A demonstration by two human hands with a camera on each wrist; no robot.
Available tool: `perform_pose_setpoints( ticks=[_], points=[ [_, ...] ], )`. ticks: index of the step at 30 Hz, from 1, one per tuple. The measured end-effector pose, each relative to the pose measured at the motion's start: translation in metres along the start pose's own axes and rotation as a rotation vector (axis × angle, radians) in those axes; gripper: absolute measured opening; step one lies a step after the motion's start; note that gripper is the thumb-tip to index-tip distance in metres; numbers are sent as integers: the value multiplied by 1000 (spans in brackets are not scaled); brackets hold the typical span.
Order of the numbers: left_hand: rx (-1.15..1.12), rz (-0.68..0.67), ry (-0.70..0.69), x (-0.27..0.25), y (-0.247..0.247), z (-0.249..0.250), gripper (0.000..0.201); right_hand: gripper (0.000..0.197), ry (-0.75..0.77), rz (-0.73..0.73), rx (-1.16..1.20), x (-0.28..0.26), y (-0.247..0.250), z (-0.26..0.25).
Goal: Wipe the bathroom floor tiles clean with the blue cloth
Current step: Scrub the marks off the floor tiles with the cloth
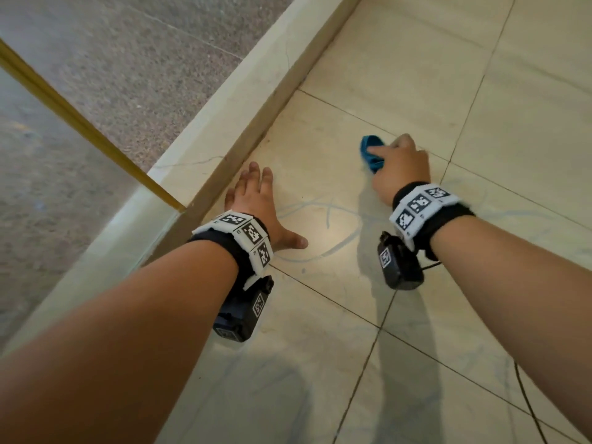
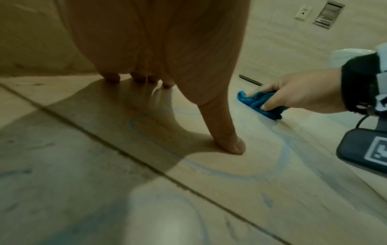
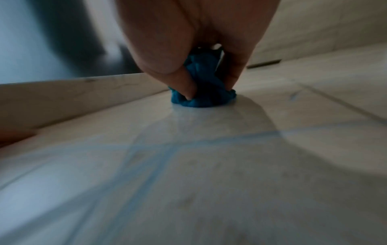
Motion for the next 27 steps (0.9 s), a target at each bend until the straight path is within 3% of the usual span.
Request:
perform_pose_setpoints(
  ticks=[4, 5, 9, 10, 14, 18, 19, 23, 24, 27],
  points=[
    [18, 14, -12, -2, 0, 0, 141, 46, 459, -152, -72, -35, -23, -48],
    [22, 11, -20, -2, 0, 0, 140, 46, 481, -170, -74, -29, -21, -47],
    [-15, 4, -20, -10, -2, 0, 141, 44, 107, -79, -55, 2, -6, -28],
    [-26, 4, -17, -13, -3, 0, 141, 45, 126, -88, -85, -6, -10, -38],
    [2, -22, -20, -23, -3, -6, 141, 46, 519, -170, -131, -40, -34, -89],
    [12, -76, 6, -25, -3, -22, 144, 42, 159, -124, -75, -5, -25, -88],
    [16, -81, 10, -26, -4, -25, 144, 41, 182, -133, -89, -12, -28, -96],
    [66, -60, 2, -26, -13, -30, 142, 48, 643, -228, -151, -51, -52, -131],
    [64, -62, -1, -26, -13, -30, 142, 48, 597, -216, -152, -39, -49, -126],
    [40, -84, 7, -23, -12, -29, 144, 47, 267, -129, -112, -6, -34, -106]
  ],
)
Point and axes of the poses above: each hand's wrist, its own x-axis towards the middle knuckle, its own y-axis out of the back of the hand, z = x × y, the point moved 4 cm from there along x, towards the middle knuckle, and after that the axes turned 1 degree about -x, right-handed, at the moved point
